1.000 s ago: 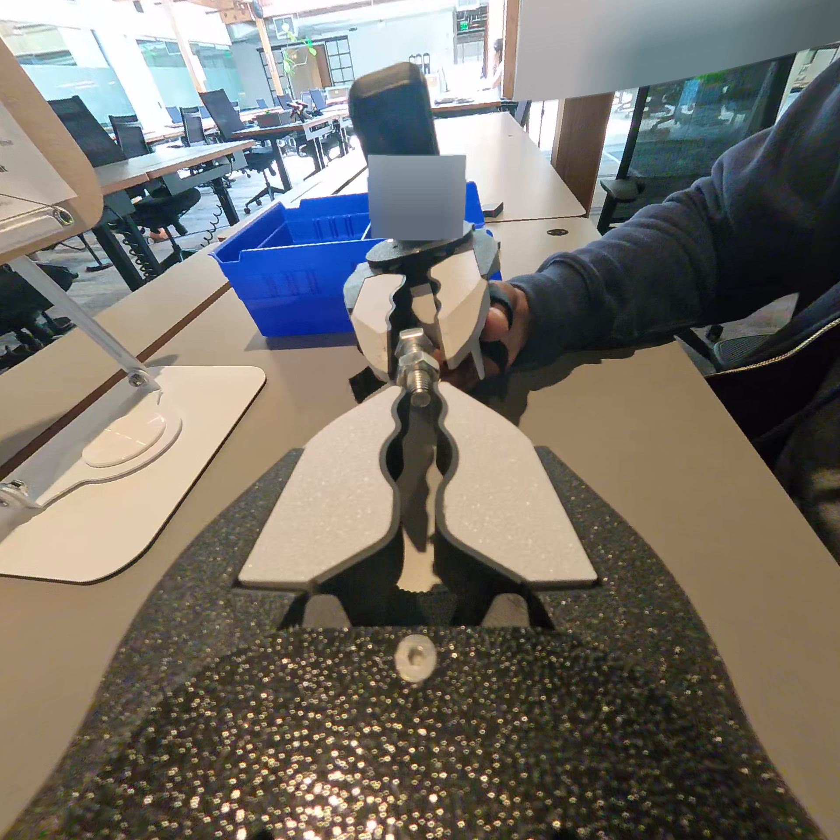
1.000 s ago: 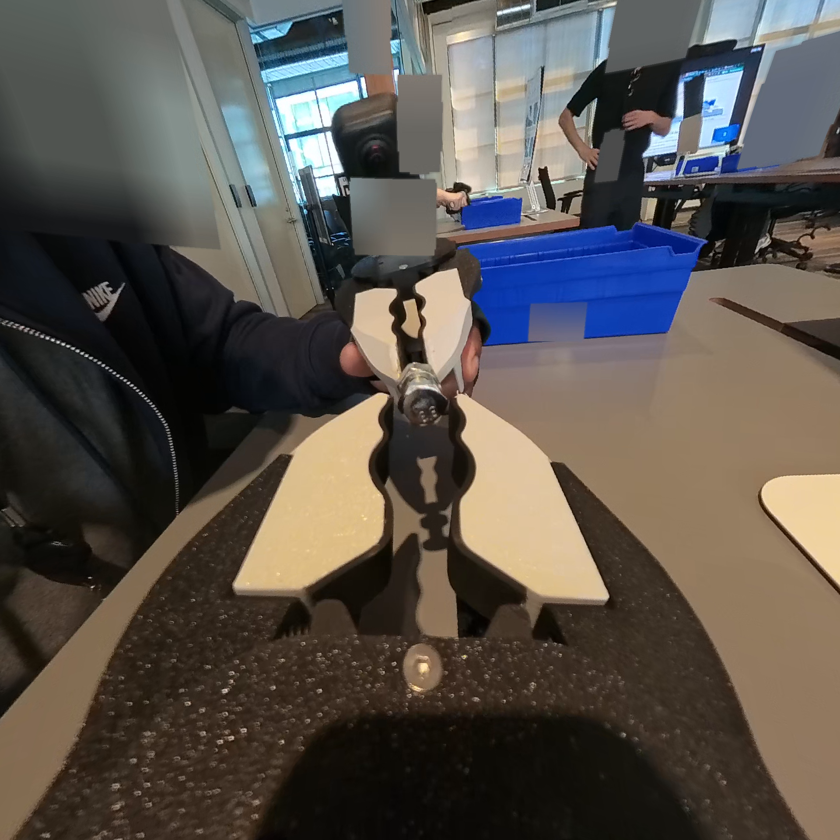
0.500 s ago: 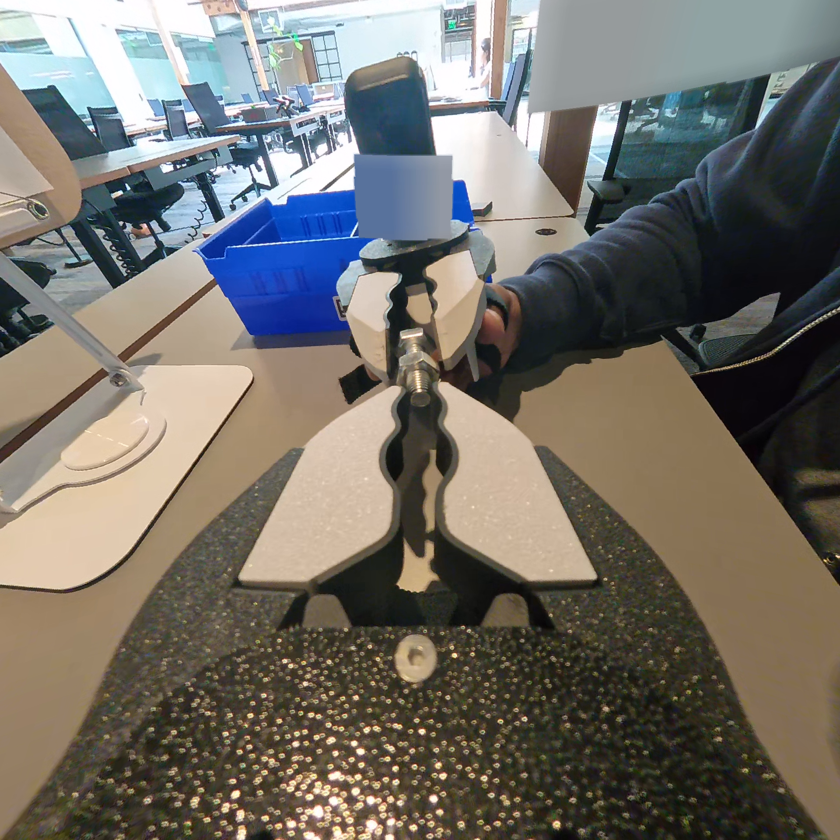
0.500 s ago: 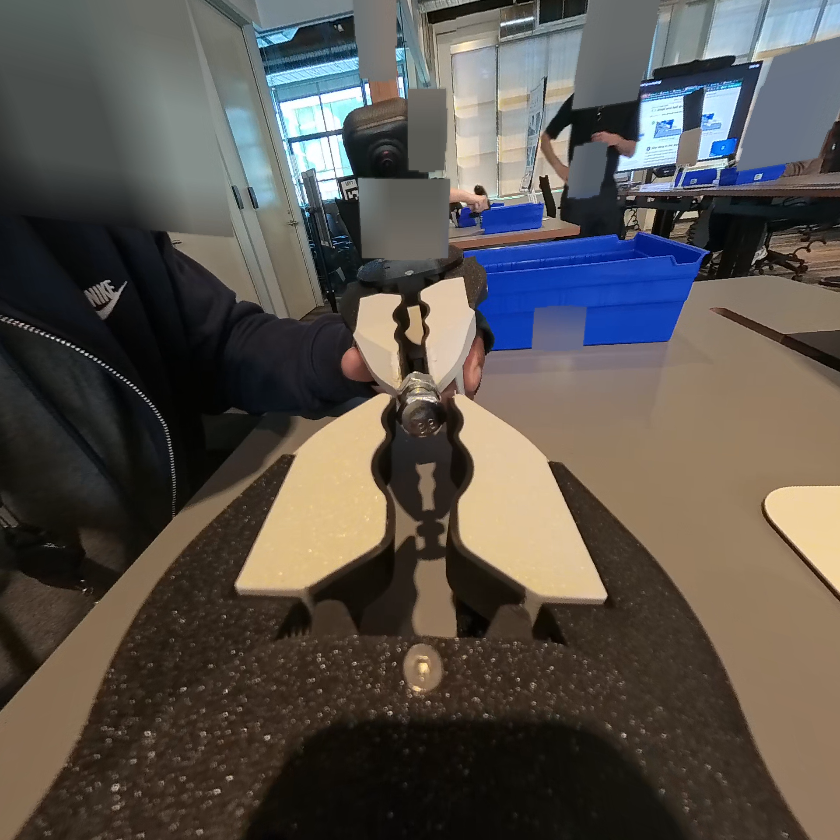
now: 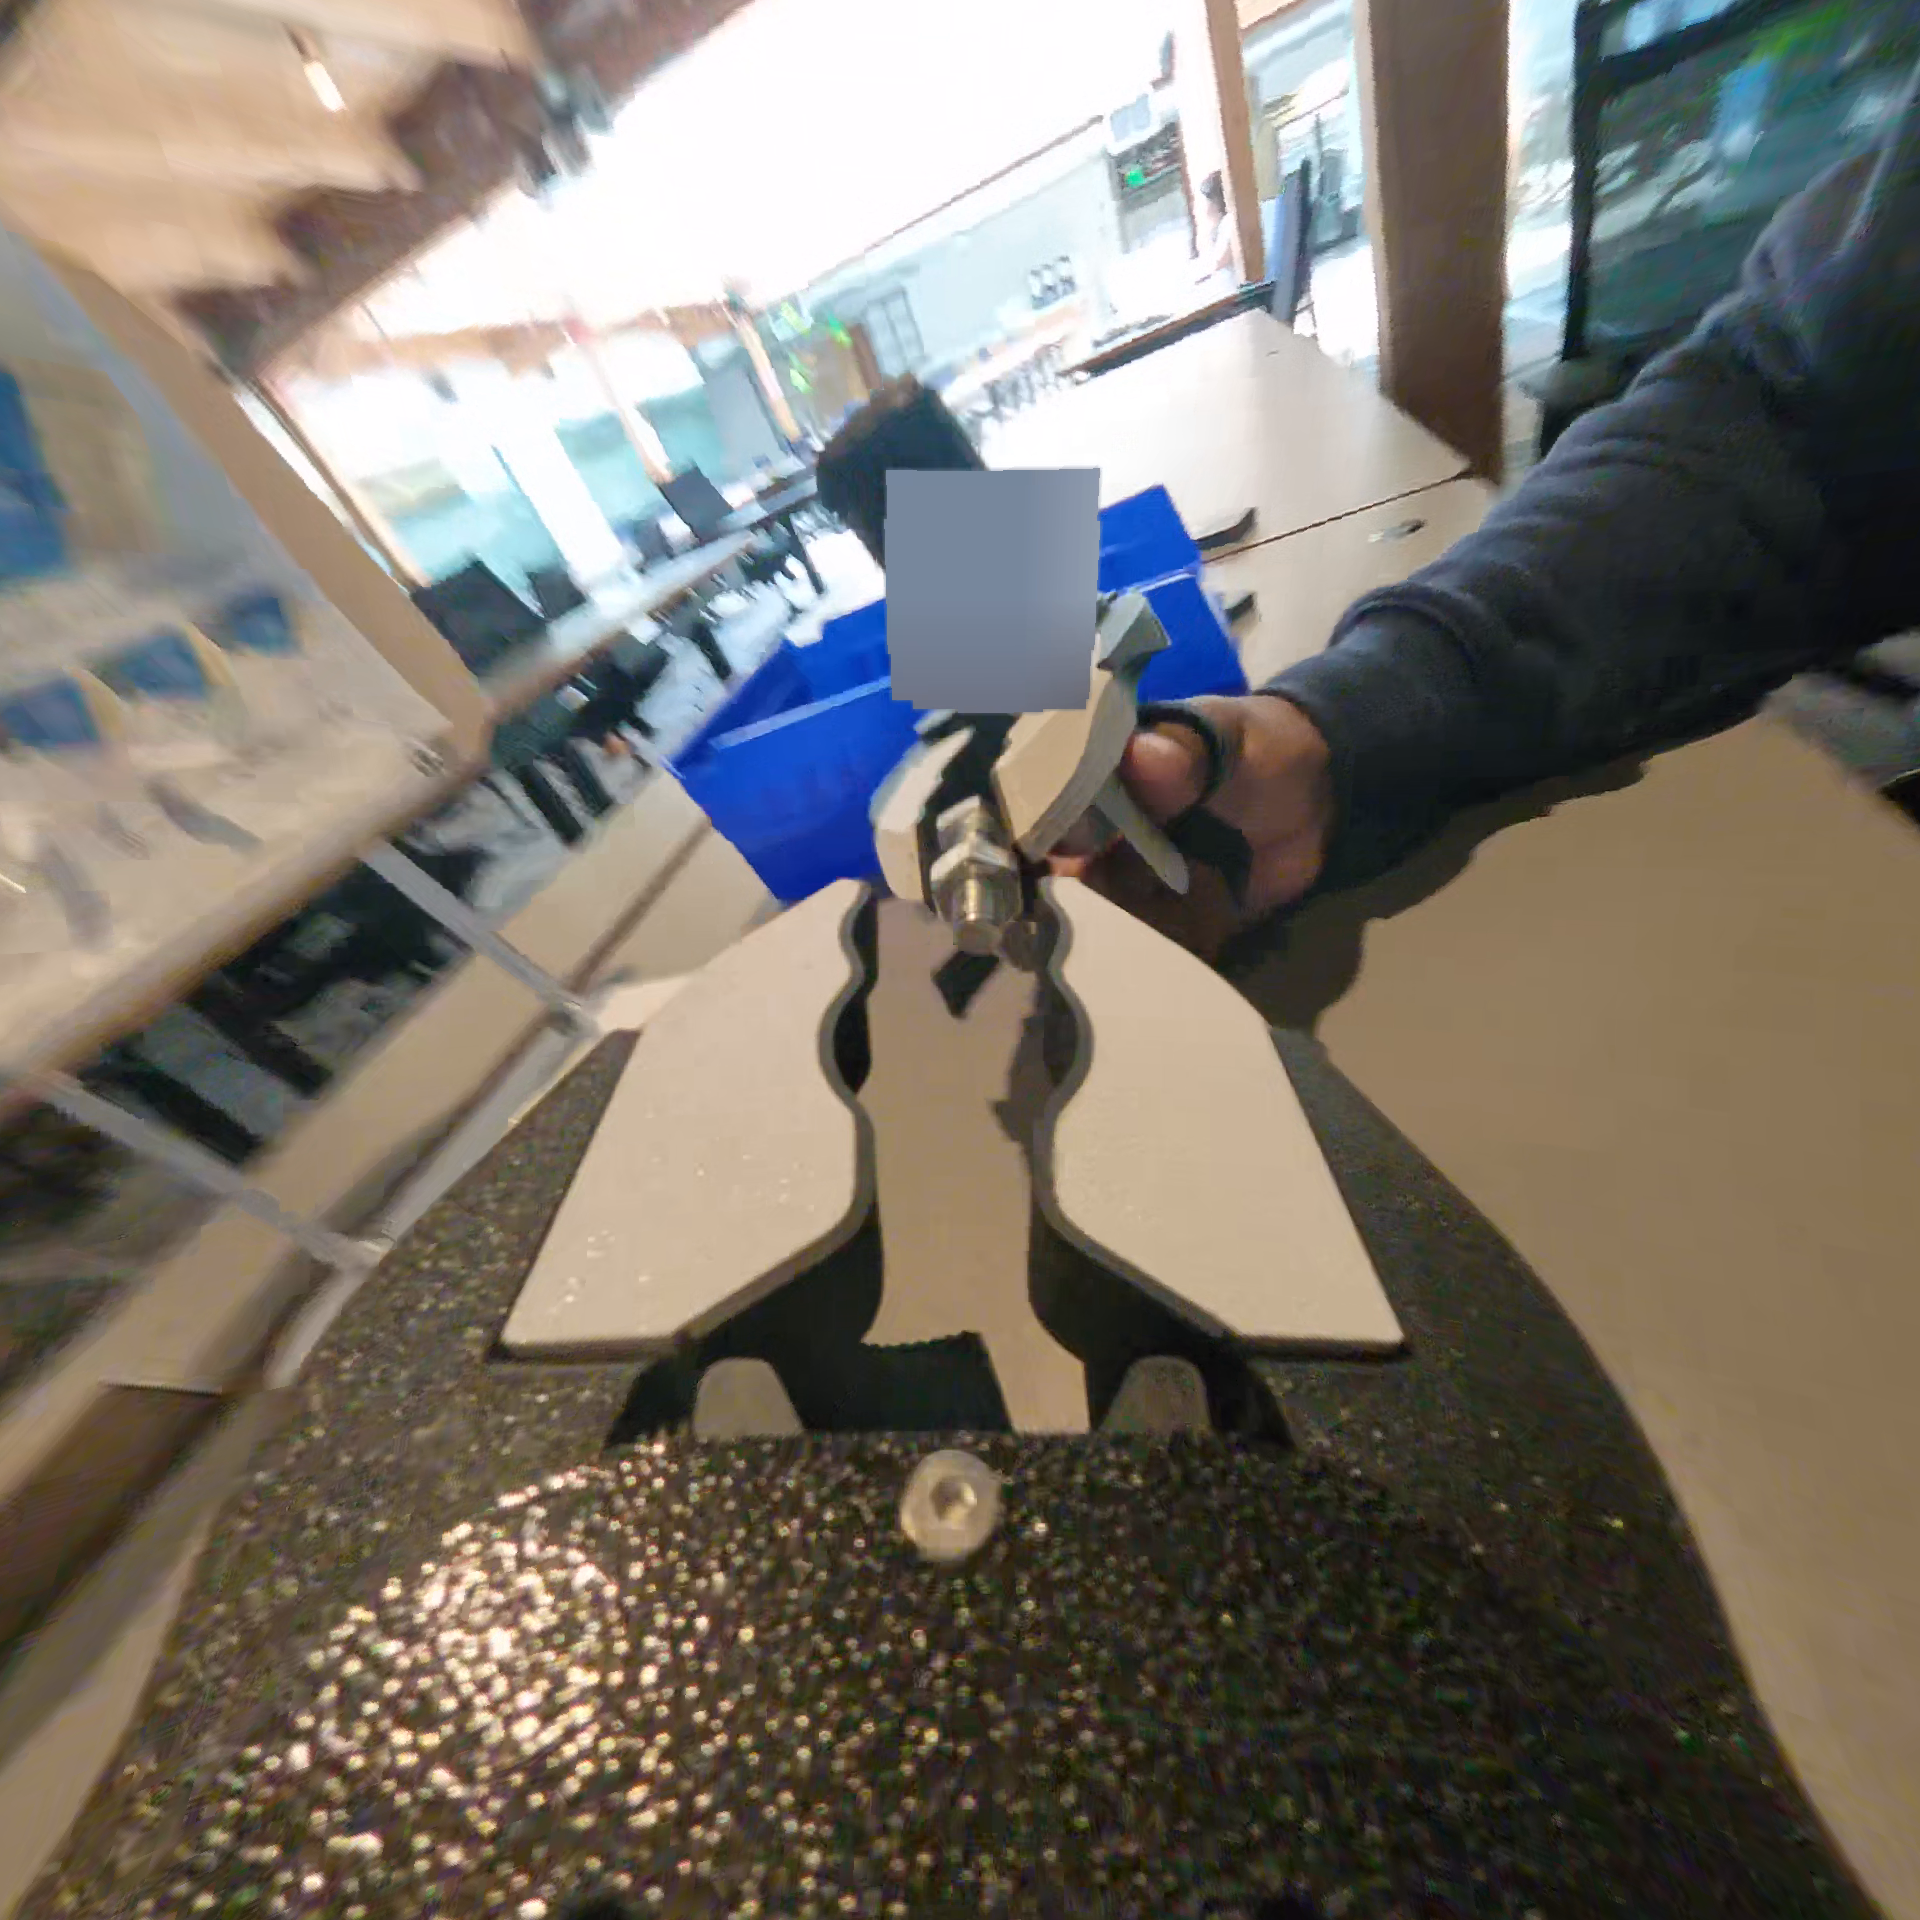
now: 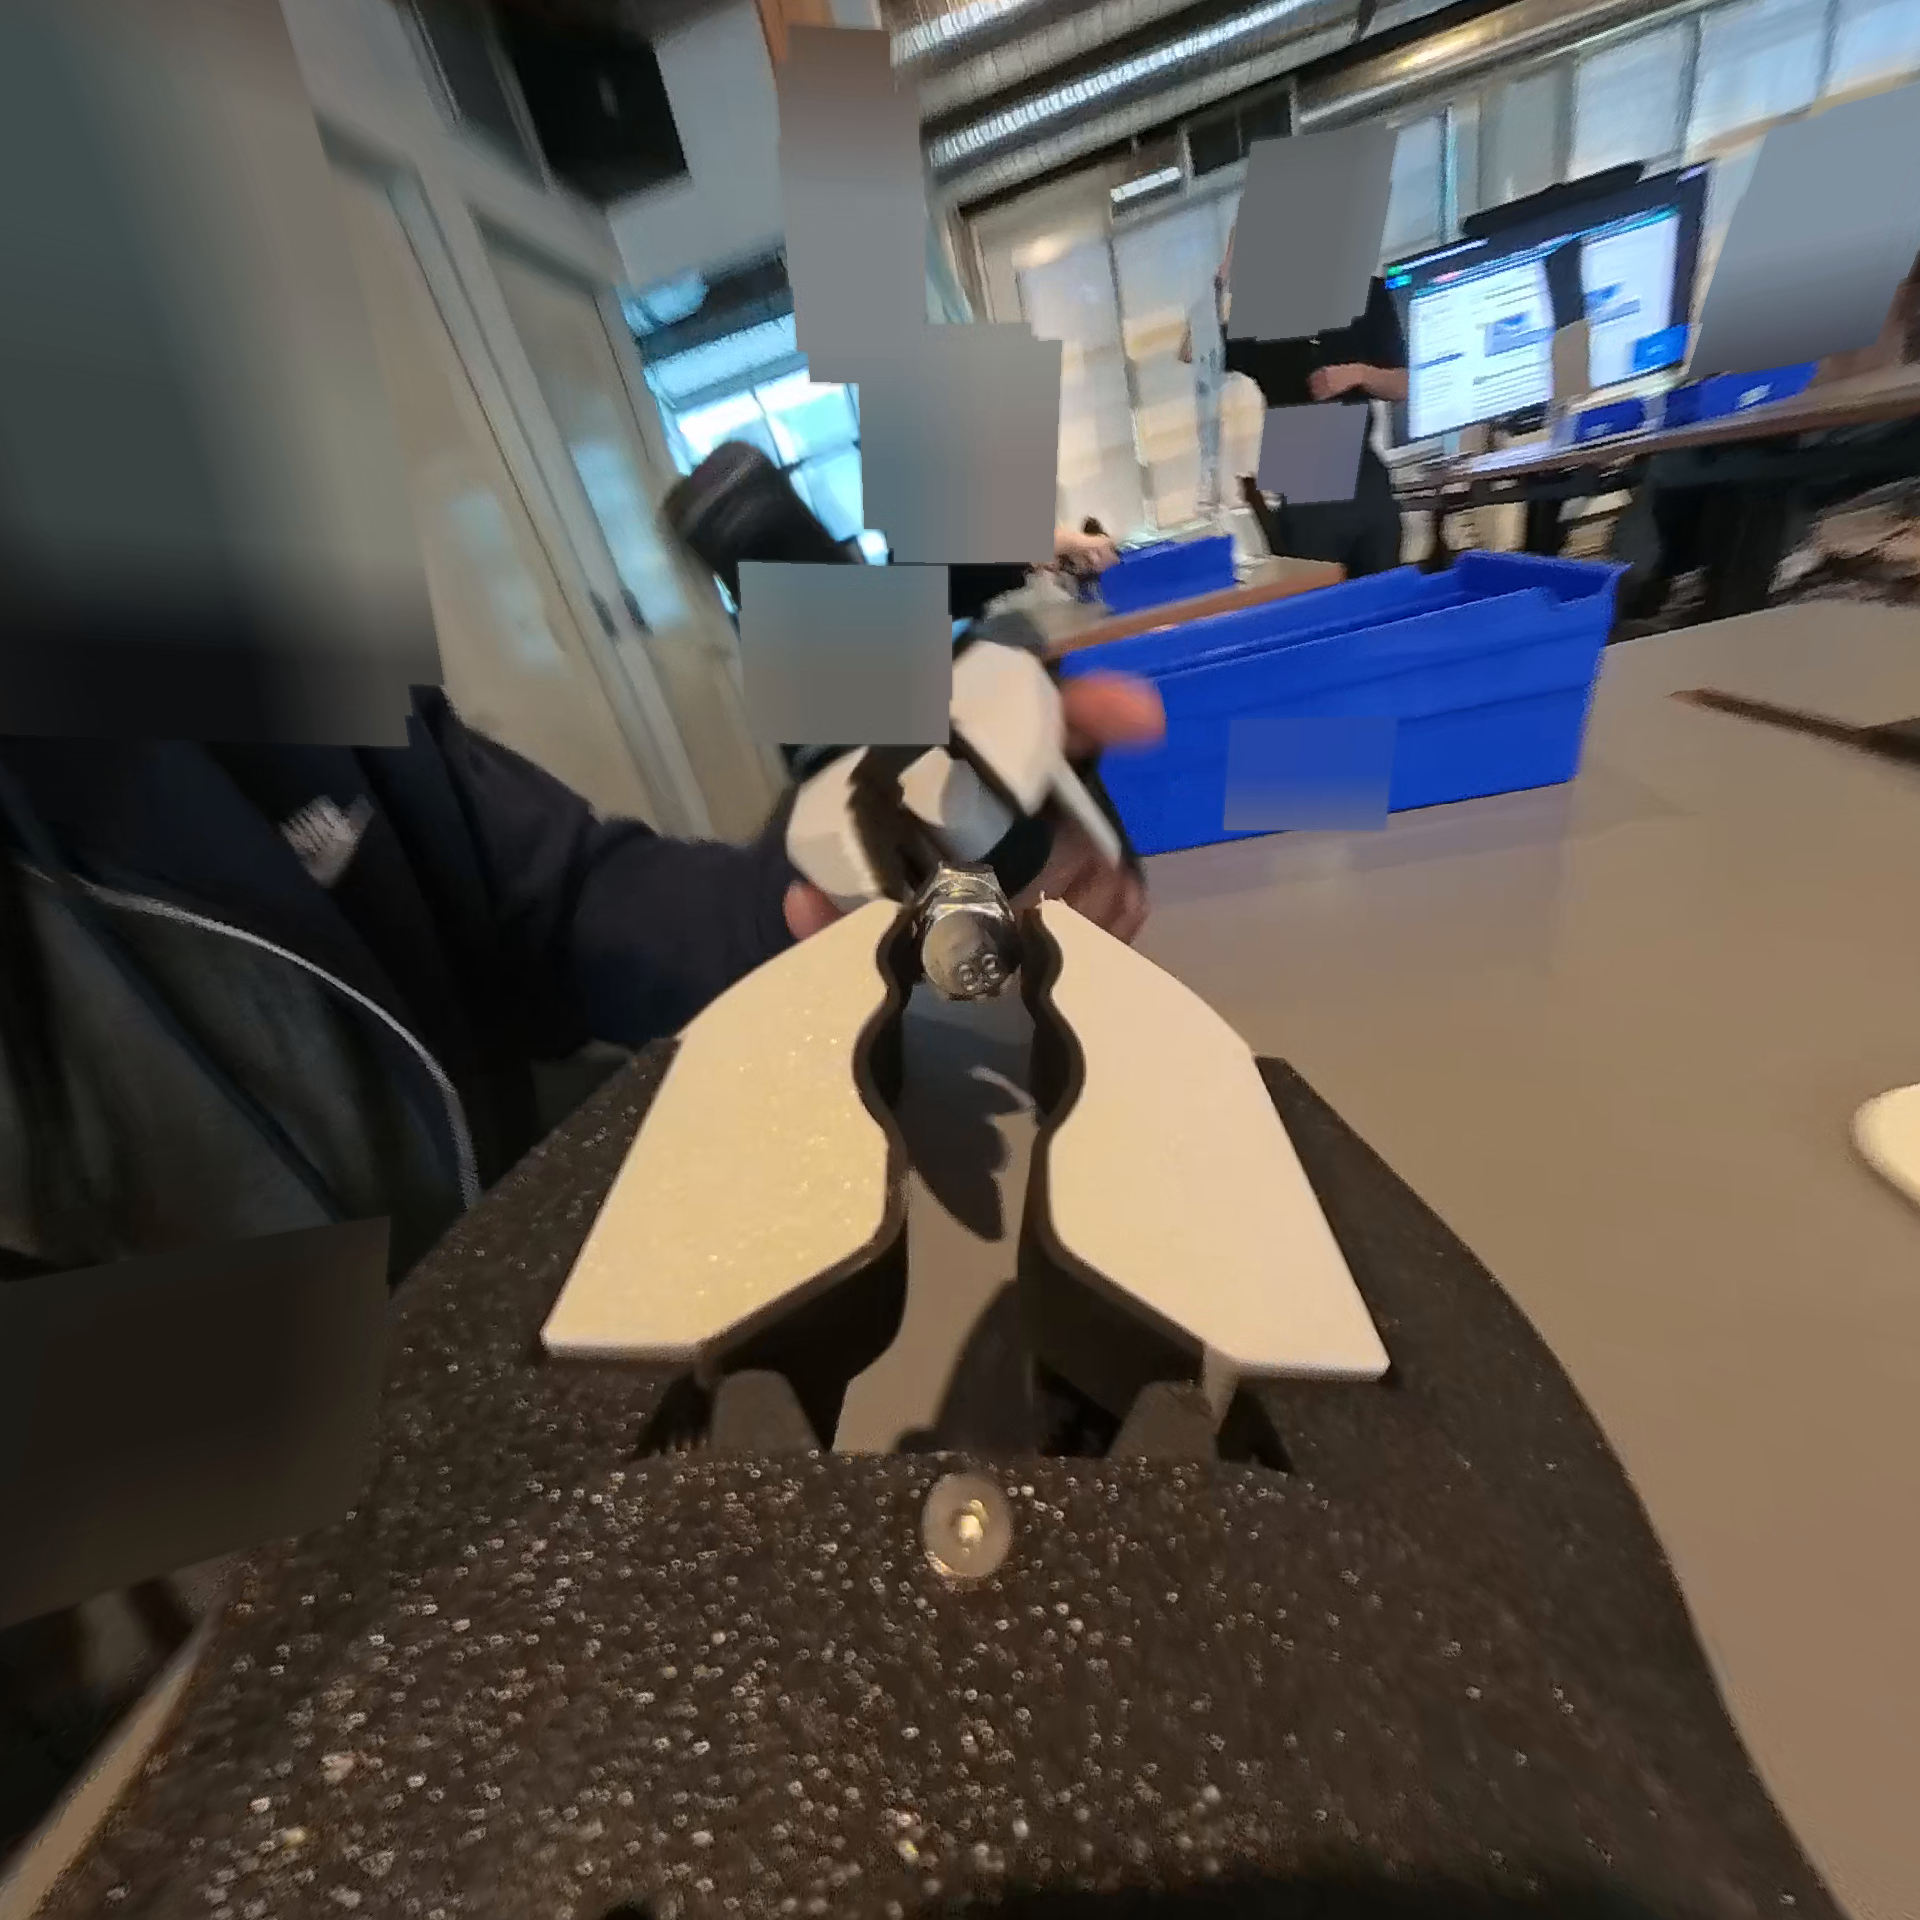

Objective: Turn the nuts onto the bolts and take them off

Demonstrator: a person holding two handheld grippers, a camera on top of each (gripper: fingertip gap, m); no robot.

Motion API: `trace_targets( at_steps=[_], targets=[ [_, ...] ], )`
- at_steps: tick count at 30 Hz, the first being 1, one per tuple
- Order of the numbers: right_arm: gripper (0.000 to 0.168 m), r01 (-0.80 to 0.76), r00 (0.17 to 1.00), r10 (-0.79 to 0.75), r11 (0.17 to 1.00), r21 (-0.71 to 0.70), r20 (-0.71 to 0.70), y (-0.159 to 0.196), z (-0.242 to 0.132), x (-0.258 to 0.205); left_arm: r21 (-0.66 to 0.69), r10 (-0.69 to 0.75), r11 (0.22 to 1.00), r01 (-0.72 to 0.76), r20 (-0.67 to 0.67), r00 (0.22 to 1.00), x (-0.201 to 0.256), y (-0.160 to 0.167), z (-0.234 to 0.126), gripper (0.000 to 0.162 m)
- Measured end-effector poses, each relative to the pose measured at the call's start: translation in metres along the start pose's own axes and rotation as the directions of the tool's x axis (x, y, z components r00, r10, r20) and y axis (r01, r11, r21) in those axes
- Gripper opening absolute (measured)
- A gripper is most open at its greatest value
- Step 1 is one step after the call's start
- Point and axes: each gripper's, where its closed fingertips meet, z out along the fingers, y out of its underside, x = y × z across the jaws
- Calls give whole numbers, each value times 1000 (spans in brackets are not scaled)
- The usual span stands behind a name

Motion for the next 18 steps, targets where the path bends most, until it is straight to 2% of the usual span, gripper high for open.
trace_targets(
  at_steps=[3,5,13,18],
  targets=[
    [19,-54,998,54,998,20,34,0,2,-2,-51,270,962,-267,63,961,5,0,2,28],
    [19,-60,997,59,998,12,55,2,4,-5,-92,358,932,-352,67,931,8,4,5,27],
    [19,-61,995,61,998,-9,76,5,7,-9,-85,446,893,-441,61,893,12,1,2,22],
    [19,-51,996,53,998,-20,77,7,9,-10,-89,454,889,-449,50,889,14,4,4,19]
  ],
)
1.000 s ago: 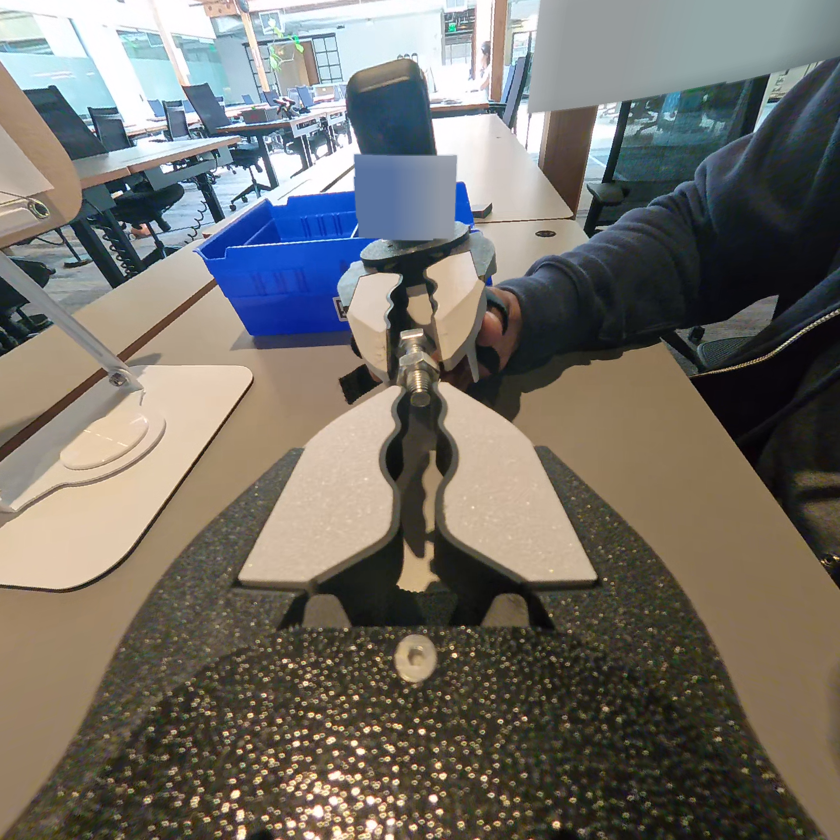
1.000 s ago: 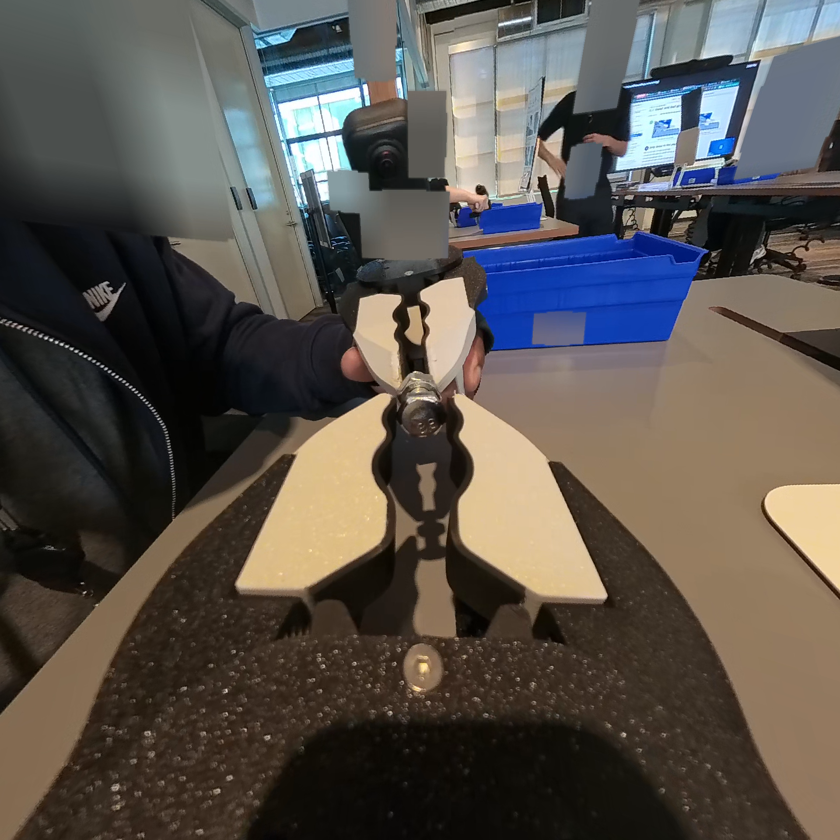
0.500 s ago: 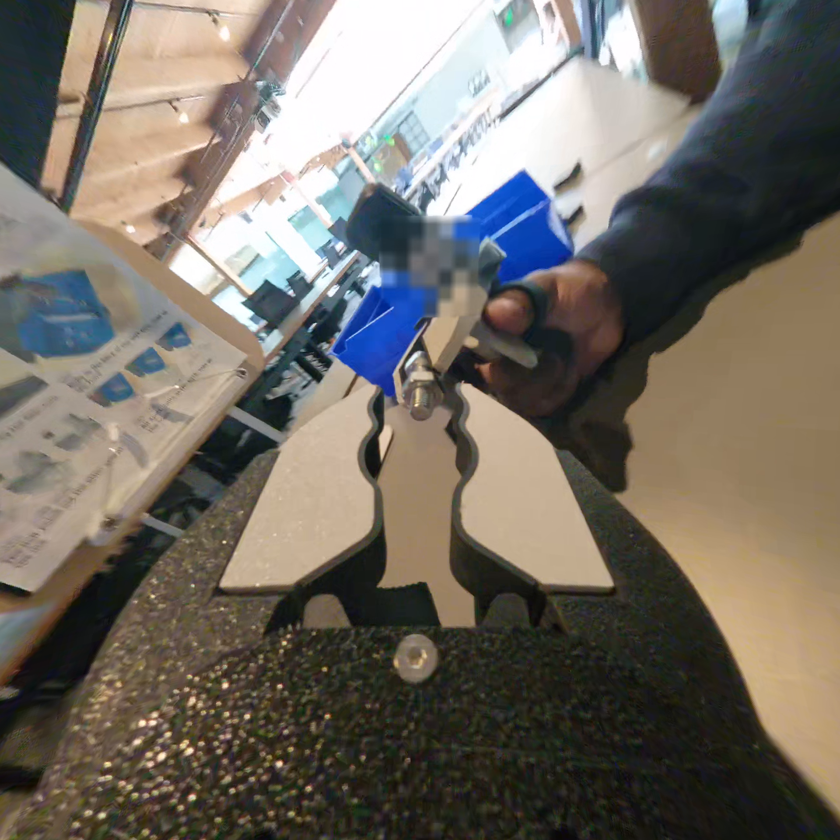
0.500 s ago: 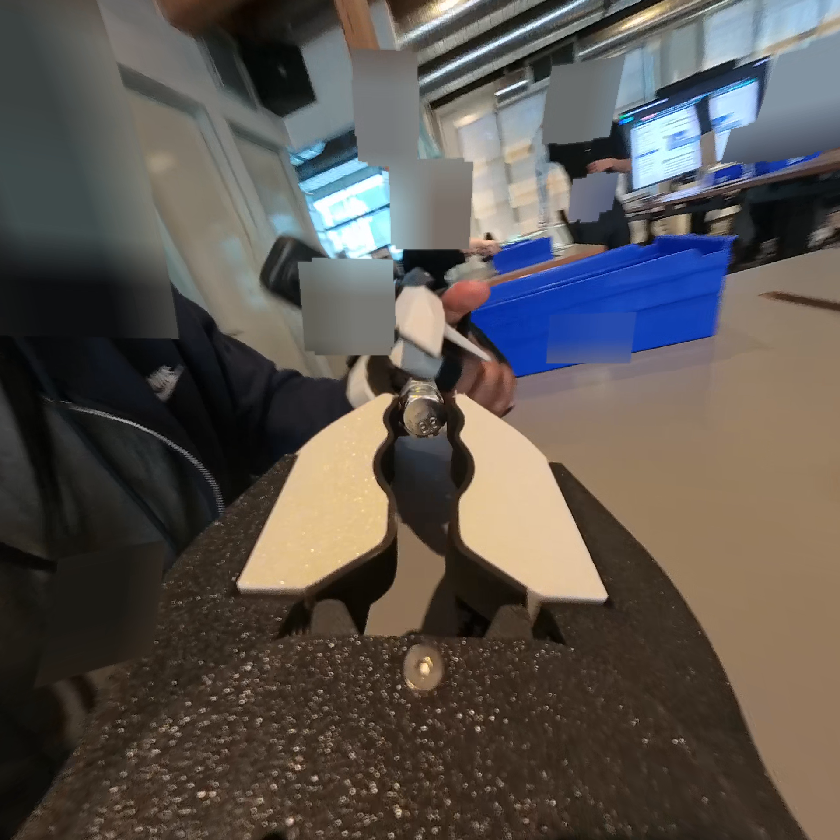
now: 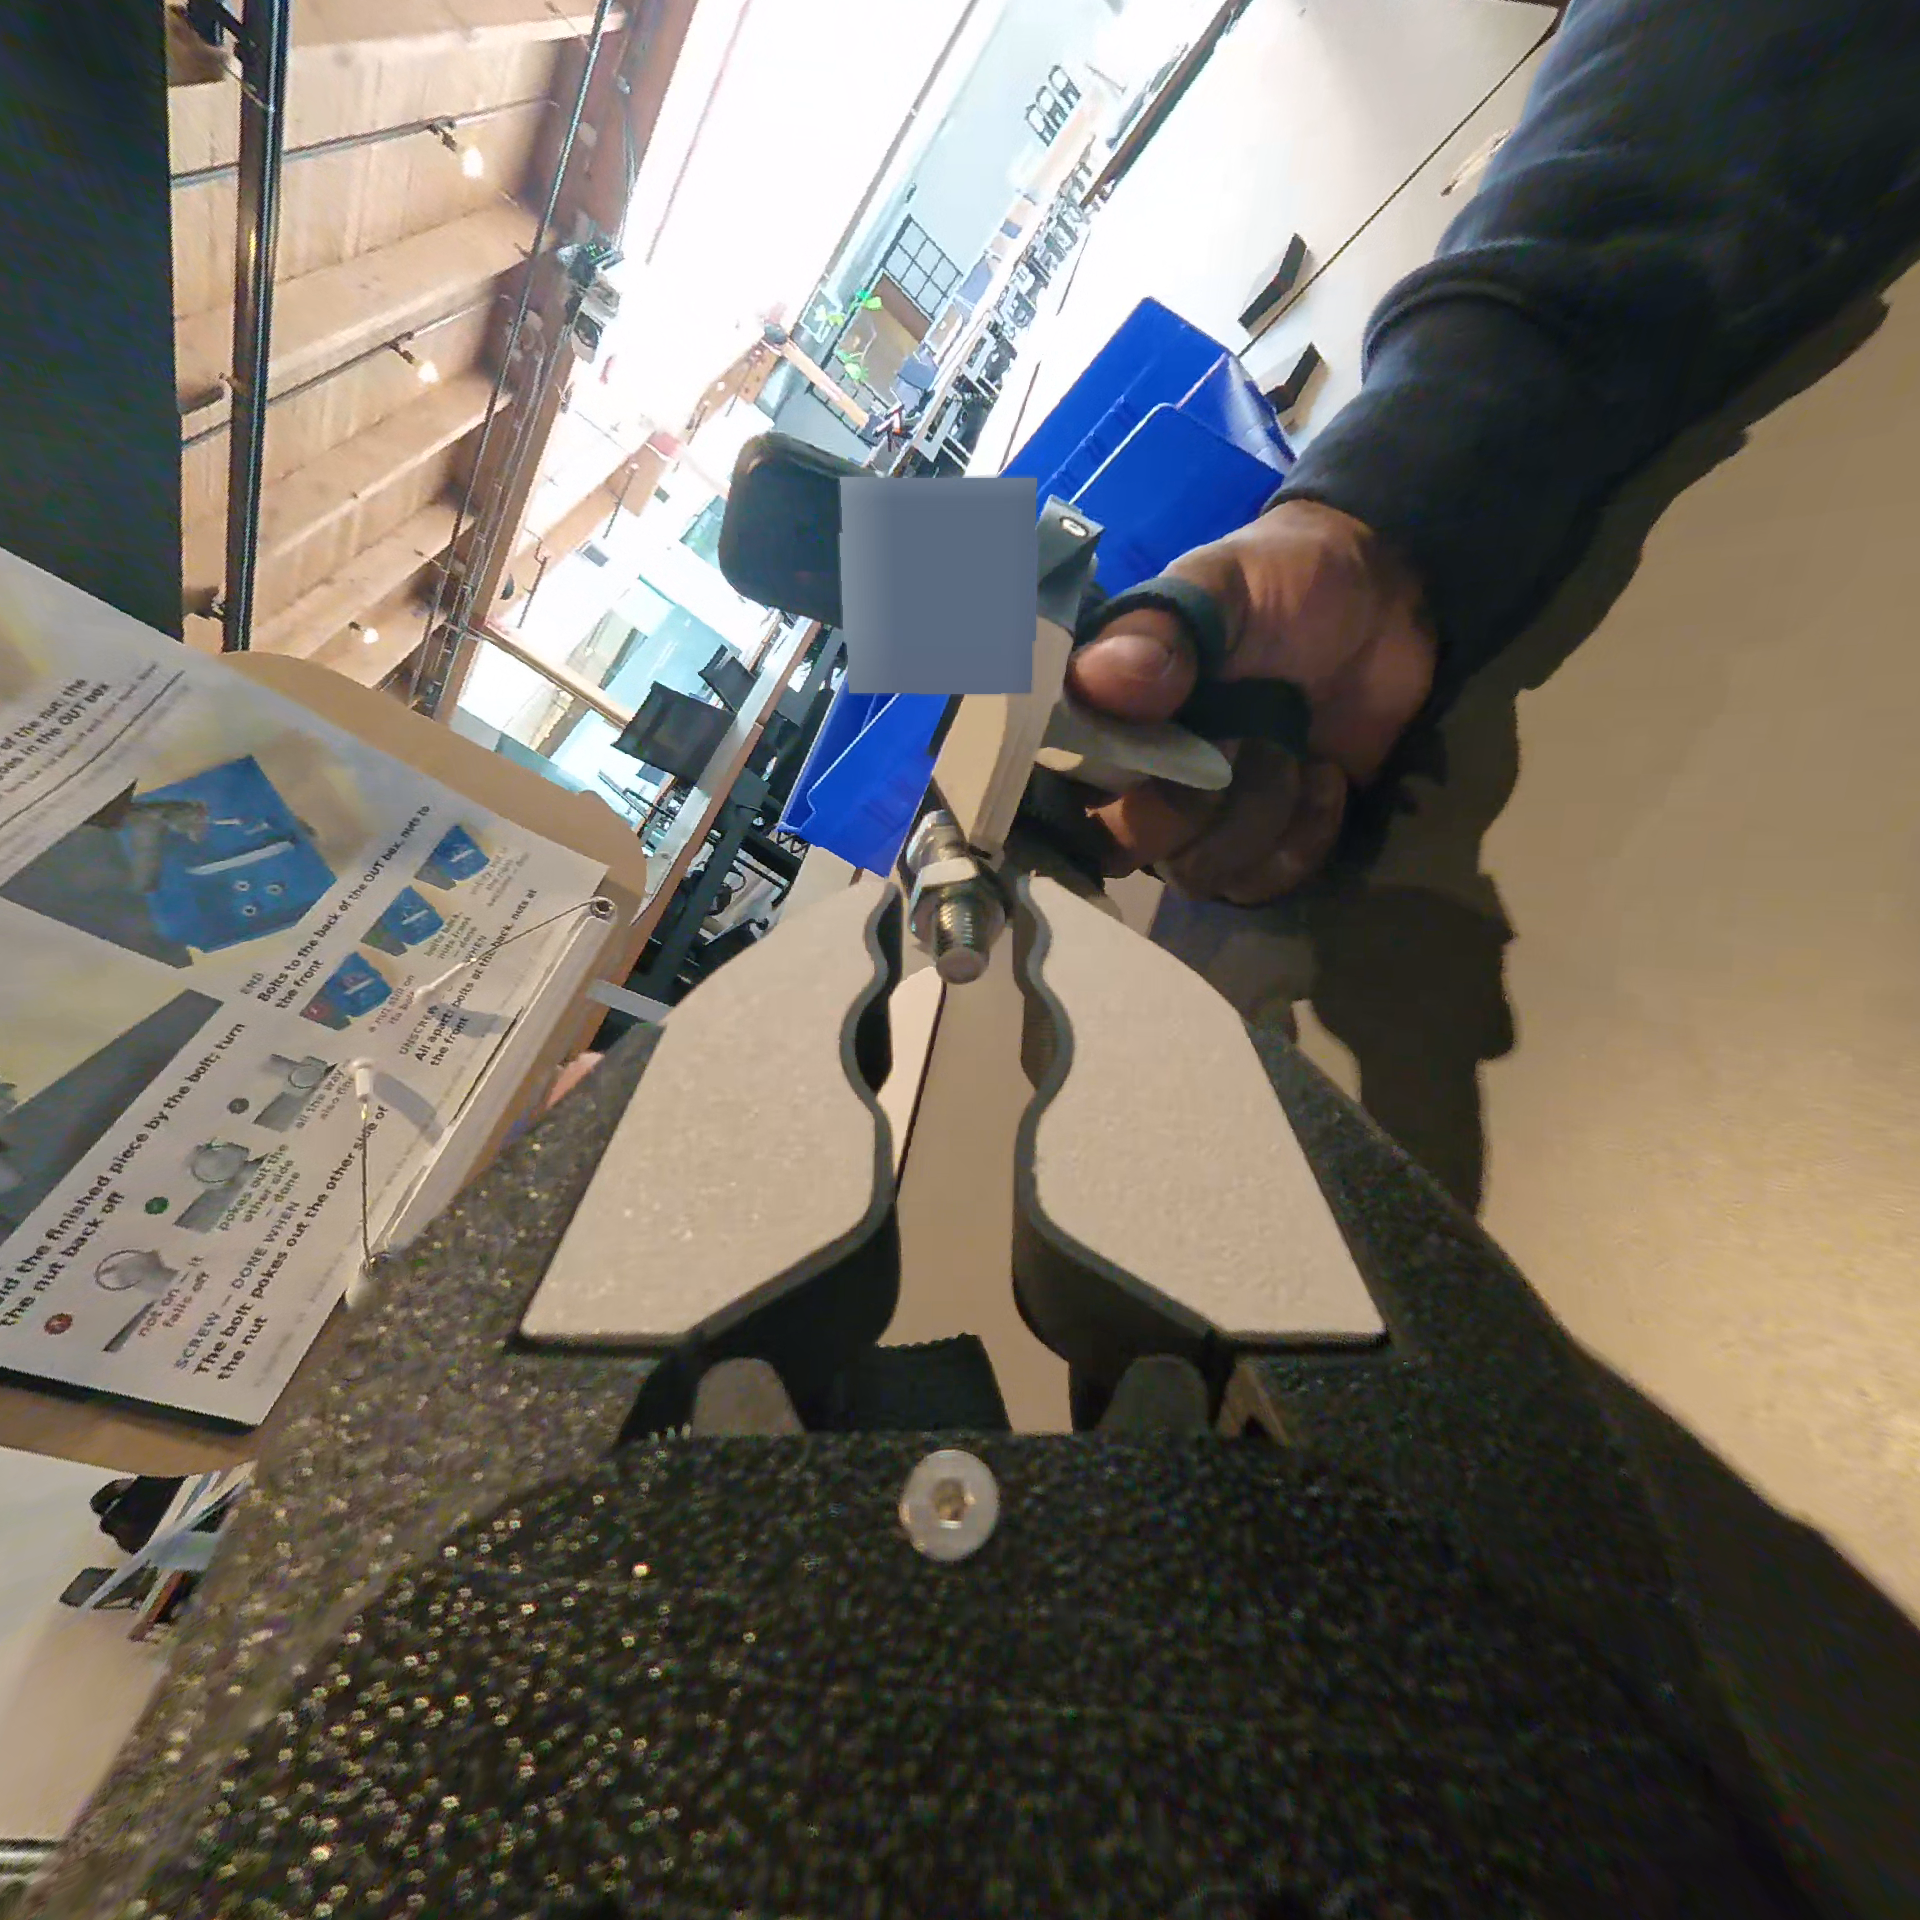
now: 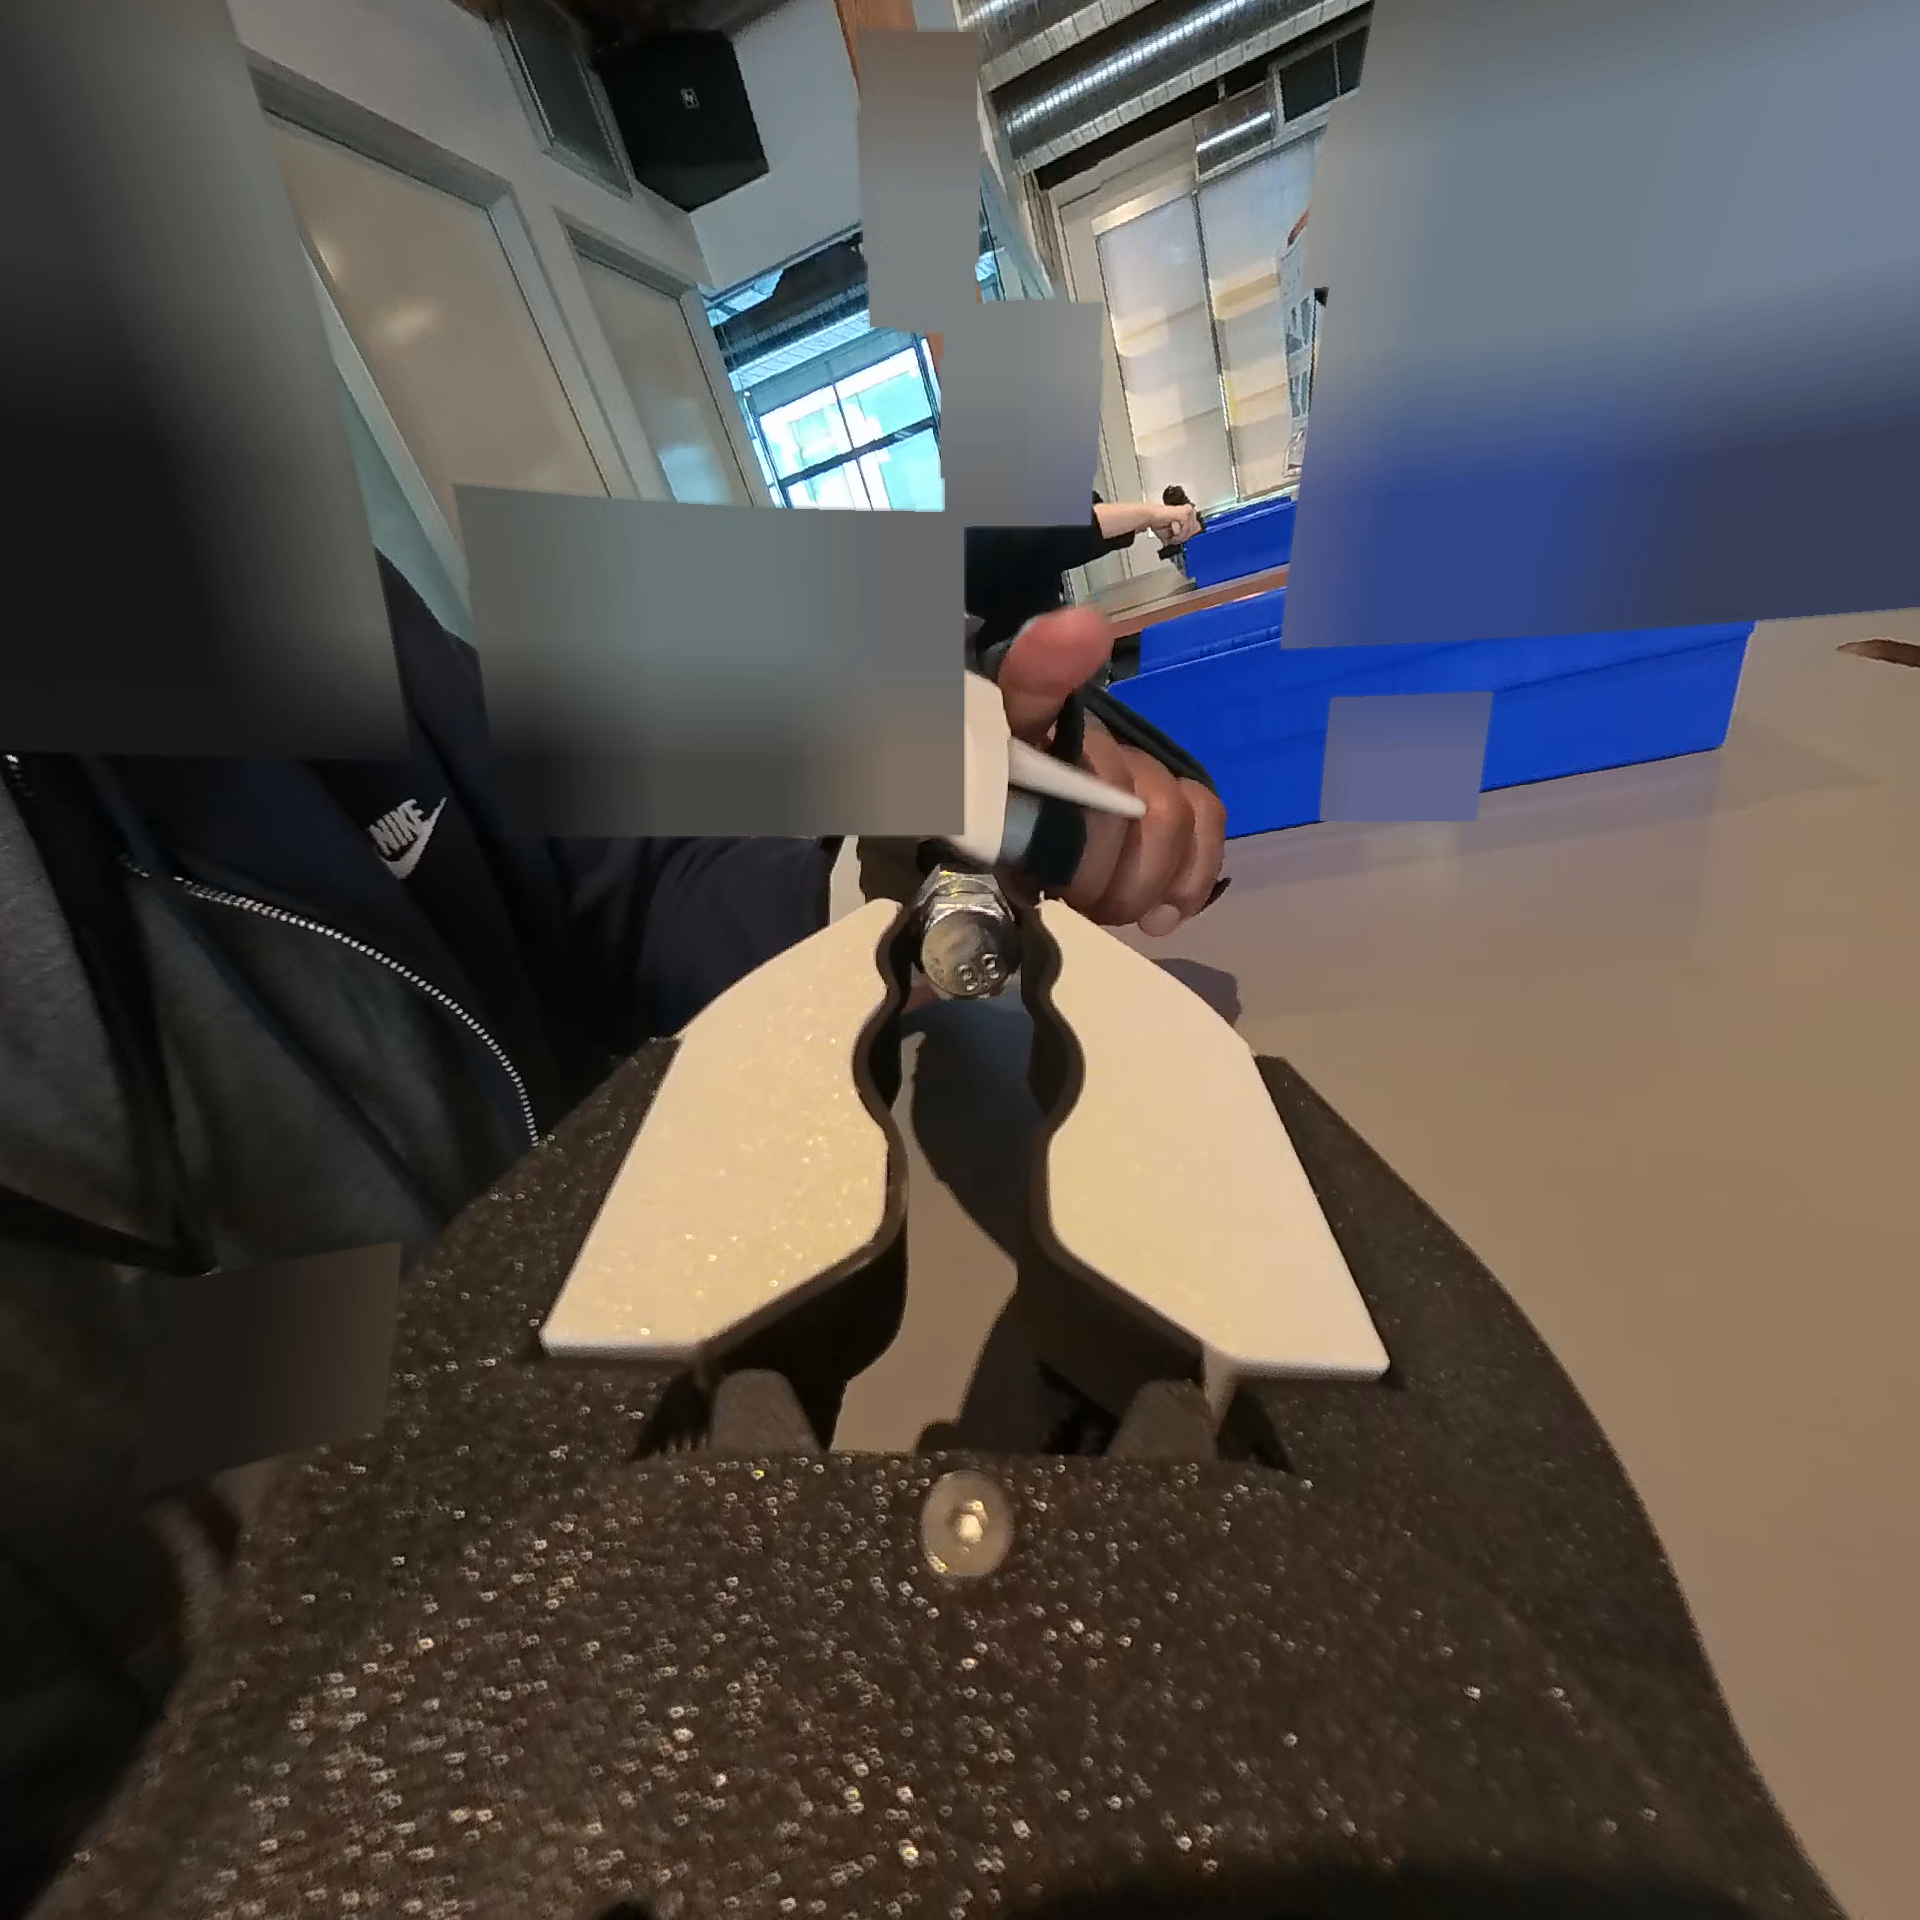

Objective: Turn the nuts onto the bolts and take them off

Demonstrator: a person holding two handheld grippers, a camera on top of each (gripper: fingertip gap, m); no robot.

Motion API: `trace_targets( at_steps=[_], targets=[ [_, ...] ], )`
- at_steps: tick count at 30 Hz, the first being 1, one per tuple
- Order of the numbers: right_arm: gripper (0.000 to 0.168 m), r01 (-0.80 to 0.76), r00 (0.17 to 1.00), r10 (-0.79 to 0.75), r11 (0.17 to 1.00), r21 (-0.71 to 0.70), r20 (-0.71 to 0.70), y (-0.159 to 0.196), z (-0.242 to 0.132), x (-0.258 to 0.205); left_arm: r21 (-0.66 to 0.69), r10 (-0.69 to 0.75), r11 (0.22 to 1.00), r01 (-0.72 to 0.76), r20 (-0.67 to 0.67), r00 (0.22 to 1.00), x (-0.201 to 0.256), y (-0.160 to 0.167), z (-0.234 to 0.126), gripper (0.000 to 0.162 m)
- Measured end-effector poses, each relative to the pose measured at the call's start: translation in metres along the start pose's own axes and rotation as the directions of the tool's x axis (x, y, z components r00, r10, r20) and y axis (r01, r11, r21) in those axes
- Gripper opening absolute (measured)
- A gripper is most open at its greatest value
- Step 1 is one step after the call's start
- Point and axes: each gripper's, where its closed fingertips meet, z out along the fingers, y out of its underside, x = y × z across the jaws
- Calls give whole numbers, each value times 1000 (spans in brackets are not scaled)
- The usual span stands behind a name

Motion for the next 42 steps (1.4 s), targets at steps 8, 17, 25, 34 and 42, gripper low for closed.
trace_targets(
  at_steps=[8,17,25,34,42],
  targets=[
    [19,84,995,-85,996,-13,-56,-1,-2,3,8,-301,953,302,-77,951,0,2,2,18],
    [18,210,970,-215,976,-56,-113,-1,0,1,-52,-838,410,910,-415,354,2,-2,-1,17],
    [18,225,958,-229,974,-42,-173,-6,-4,6,36,-840,169,985,-517,163,-15,-5,-6,22],
    [19,221,952,-209,975,27,-222,-17,-6,0,208,-795,536,818,-204,572,-37,-2,-13,25],
    [19,202,963,-185,977,73,-199,-11,11,-66,286,-779,612,737,54,625,-25,-31,-54,22]
  ],
)
